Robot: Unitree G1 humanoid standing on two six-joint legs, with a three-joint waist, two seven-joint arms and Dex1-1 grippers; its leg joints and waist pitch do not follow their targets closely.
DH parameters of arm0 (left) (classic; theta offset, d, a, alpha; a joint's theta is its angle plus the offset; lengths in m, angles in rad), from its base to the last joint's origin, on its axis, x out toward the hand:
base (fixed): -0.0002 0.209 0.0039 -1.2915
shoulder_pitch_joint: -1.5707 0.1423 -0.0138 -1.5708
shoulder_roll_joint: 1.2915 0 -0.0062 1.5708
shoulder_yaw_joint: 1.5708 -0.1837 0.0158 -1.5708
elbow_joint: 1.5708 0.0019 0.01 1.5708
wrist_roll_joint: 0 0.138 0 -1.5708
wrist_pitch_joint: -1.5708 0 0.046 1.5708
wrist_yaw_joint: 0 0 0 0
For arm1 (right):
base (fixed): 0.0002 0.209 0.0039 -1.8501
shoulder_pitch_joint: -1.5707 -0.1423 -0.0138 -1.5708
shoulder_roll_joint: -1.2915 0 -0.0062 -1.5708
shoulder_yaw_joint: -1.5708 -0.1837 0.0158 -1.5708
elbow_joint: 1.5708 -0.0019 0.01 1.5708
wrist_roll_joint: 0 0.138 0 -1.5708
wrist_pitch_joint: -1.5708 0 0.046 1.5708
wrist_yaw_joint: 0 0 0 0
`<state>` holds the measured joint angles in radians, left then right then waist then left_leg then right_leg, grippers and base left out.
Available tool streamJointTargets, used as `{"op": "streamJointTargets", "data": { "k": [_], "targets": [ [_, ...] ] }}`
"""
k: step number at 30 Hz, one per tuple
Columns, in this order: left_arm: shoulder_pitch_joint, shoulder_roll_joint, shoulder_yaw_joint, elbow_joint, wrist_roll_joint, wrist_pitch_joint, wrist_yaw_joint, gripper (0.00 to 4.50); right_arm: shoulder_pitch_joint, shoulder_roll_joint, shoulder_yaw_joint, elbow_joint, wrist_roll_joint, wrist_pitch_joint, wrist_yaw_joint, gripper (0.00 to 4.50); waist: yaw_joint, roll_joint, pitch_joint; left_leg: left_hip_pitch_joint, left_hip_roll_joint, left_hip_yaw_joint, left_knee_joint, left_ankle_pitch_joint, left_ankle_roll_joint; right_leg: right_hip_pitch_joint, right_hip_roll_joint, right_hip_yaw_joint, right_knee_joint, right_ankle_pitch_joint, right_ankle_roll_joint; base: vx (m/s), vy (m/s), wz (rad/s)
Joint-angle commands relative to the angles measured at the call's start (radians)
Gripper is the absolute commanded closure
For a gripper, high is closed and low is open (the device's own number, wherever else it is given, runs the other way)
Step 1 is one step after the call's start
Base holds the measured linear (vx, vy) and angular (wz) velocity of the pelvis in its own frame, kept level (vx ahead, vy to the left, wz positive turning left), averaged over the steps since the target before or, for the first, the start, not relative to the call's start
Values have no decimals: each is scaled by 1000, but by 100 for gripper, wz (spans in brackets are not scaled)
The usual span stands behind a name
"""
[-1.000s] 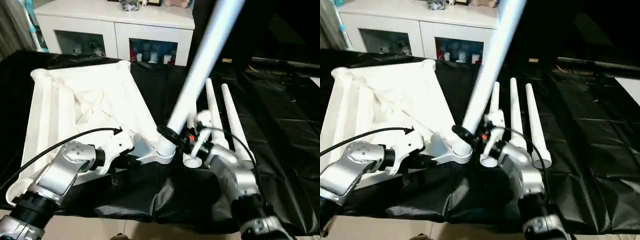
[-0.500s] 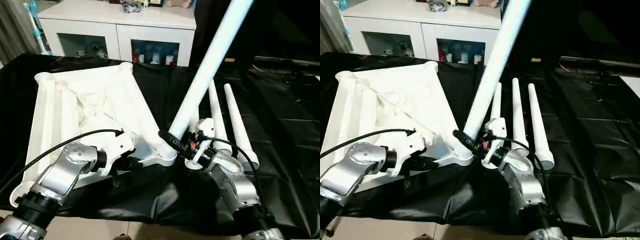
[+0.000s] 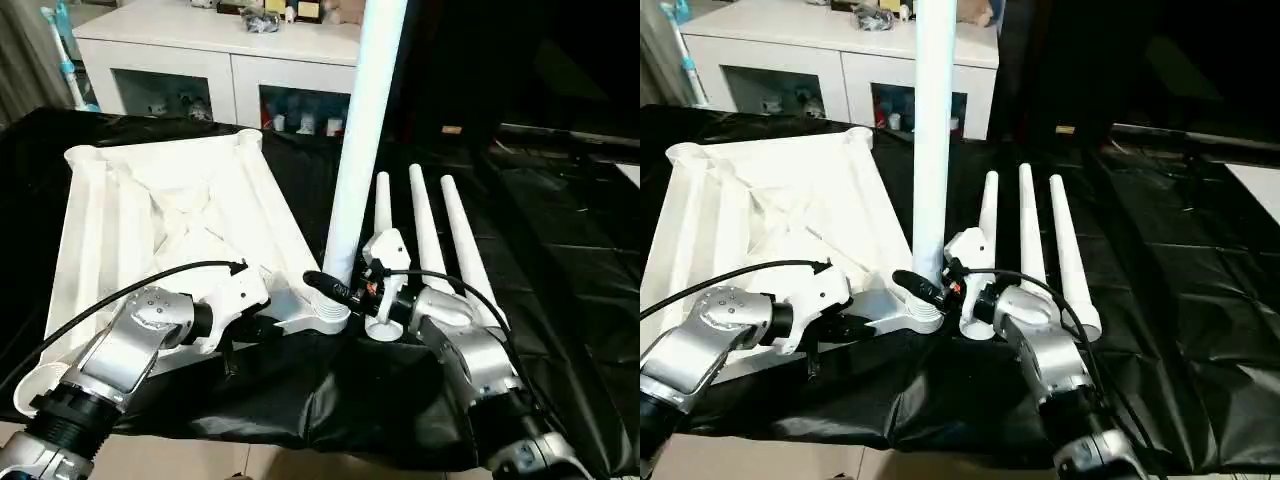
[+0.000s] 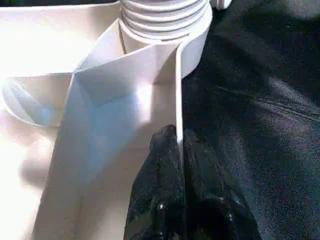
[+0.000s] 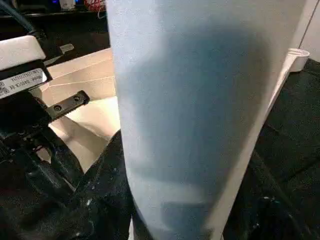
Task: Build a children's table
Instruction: Rotate table base
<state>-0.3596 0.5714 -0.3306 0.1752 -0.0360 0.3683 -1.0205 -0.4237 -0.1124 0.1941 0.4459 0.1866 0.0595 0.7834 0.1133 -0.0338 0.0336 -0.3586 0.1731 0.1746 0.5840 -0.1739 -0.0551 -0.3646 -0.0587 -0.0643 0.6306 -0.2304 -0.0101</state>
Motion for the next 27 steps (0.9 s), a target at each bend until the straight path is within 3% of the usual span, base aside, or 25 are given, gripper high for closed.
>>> {"op": "streamJointTargets", "data": {
  "k": [1,9,15,20,27],
  "targets": [
    [-10,-17,17,8,8,-17,37,450,45,-9,33,97,-41,65,3,265,-6,12,-23,27,69,-43,-94,-479,-59,-10,-111,68,-122,-536,-102,0,0,0],
    [-12,-19,19,21,10,-22,40,450,40,7,12,109,-33,45,-27,265,-7,14,-24,26,69,-44,-101,-479,-60,-10,-110,67,-125,-523,-100,0,0,0],
    [-20,-18,19,32,13,-28,33,450,37,6,8,116,-35,32,-27,265,-7,16,-21,30,69,-46,-101,-506,-60,-15,-113,68,-134,-583,-86,0,0,0],
    [-23,-13,12,33,14,-35,19,450,36,-8,21,120,-45,20,2,265,-8,19,-24,29,71,-43,-107,-489,-60,-11,-108,67,-129,-497,-107,0,0,0],
    [-25,-4,5,35,7,-62,-17,450,32,-32,39,127,-43,8,70,265,-5,18,-23,30,71,-41,-106,-480,-53,-10,-109,68,-131,-500,-109,0,0,0]
  ]
}}
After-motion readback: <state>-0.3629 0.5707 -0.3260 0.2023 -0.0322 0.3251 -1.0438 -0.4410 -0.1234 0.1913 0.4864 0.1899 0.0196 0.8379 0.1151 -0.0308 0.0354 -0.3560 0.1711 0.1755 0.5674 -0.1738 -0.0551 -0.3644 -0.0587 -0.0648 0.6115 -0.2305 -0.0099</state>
